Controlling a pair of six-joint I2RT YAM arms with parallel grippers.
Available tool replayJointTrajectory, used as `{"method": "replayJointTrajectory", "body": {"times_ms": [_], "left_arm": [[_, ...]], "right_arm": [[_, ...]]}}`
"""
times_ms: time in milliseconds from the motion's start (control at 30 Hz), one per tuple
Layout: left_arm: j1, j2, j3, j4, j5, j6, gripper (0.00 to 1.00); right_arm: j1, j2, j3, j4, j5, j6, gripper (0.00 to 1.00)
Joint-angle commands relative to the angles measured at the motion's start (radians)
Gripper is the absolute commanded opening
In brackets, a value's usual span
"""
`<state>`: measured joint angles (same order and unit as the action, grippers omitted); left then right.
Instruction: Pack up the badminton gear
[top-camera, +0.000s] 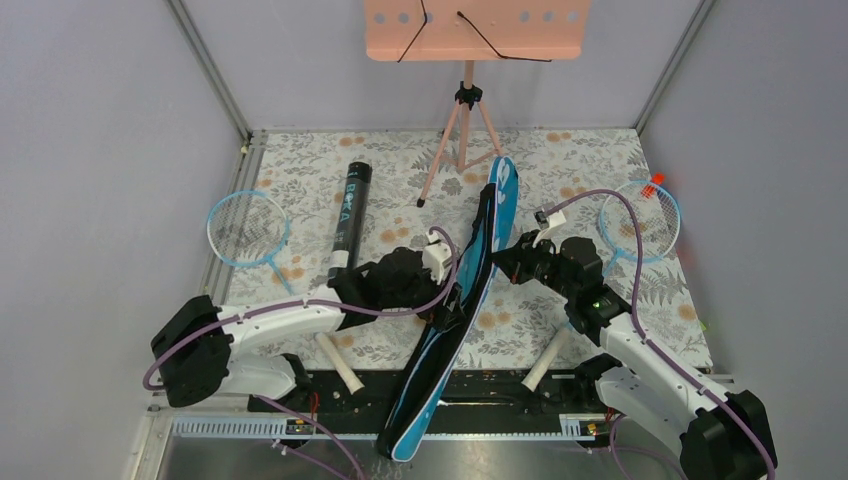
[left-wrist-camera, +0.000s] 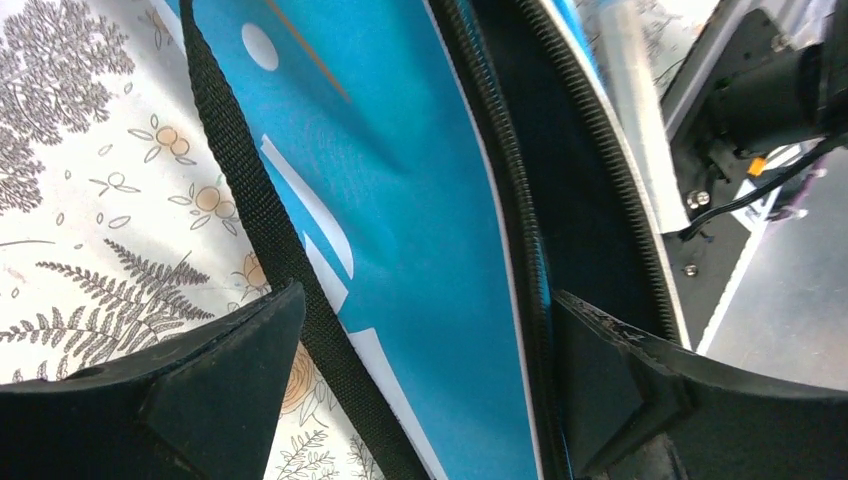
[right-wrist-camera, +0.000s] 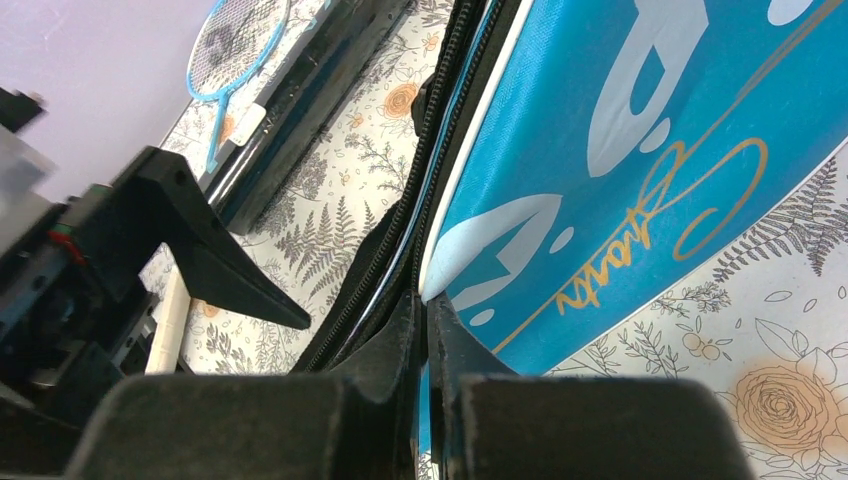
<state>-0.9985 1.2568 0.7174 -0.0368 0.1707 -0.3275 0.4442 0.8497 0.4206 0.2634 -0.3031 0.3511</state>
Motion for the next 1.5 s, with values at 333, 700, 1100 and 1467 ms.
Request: {"method": "replayJointTrajectory", "body": {"times_ms": [333, 700, 1100, 1467], "left_arm": [[-0.068, 0.093, 0.123, -0.021, -0.324, -0.011, 0.00], [0.005, -0.196, 0.065, -0.147, -0.726, -0.093, 0.00], [0.006, -0.327, 0.051, -0.305, -0.741, -0.246, 0.00], [0.004, -0.292, 0.071, -0.358, -0.853, -0.351, 0.00]], "right_arm": [[-0.012, -0.059, 0.025, -0.077, 0.025, -0.037, 0.00], [-0.062, -0.129, 0.024, -0.227, 0.166, 0.028, 0.00], [-0.061, 0.300, 0.168, -0.097, 0.114, 0.111, 0.00], [-0.046, 0.465, 0.307, -0.133, 0.213, 0.116, 0.41]]}}
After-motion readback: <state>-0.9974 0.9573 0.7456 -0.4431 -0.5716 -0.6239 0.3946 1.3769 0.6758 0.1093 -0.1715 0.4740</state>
